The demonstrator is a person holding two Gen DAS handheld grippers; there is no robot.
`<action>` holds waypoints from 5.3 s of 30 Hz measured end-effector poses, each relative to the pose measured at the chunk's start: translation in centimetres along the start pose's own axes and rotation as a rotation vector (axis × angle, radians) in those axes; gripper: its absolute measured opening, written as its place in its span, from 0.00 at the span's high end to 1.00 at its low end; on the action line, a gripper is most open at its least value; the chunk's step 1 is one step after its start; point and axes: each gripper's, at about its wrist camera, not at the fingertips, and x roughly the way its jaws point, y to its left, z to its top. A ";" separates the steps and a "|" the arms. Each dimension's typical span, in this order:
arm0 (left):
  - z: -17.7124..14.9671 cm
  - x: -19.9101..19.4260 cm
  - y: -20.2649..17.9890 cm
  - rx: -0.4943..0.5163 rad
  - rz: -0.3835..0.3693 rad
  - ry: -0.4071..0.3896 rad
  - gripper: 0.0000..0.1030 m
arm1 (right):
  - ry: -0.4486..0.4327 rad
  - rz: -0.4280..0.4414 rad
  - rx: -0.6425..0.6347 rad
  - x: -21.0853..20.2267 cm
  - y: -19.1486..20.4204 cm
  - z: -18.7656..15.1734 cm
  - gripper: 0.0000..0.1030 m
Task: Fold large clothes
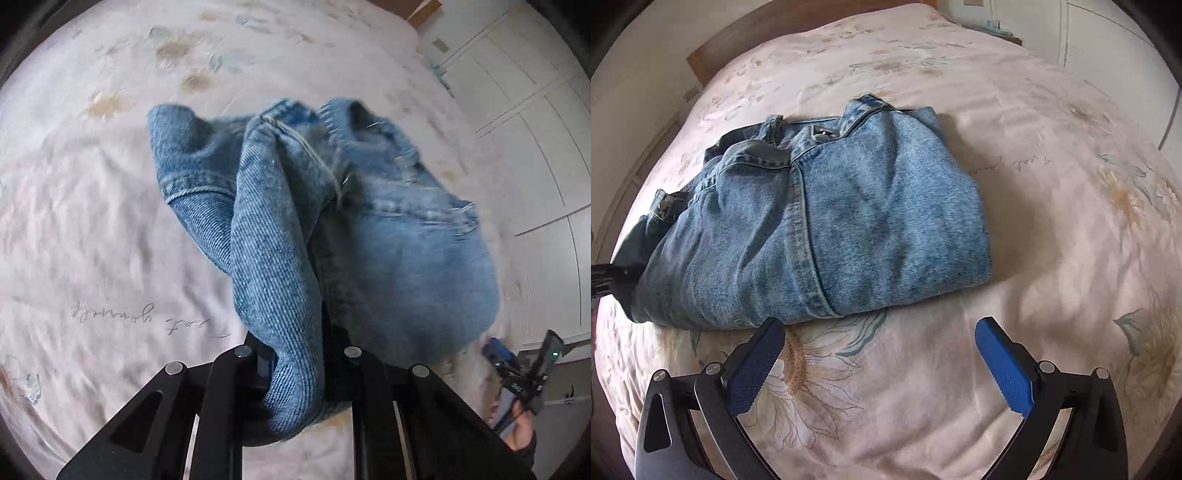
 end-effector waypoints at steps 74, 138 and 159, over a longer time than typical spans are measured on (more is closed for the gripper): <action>-3.1 -0.9 -16.2 0.139 0.076 -0.138 0.02 | 0.438 0.083 -0.161 6.8 4.3 13.7 0.36; 4.0 14.0 -18.5 0.064 -0.031 0.126 0.00 | 0.255 0.148 0.012 1.5 -2.8 7.3 0.32; 1.4 15.6 -18.7 0.057 -0.019 0.137 0.00 | 0.336 0.282 0.026 10.5 -3.4 11.1 0.00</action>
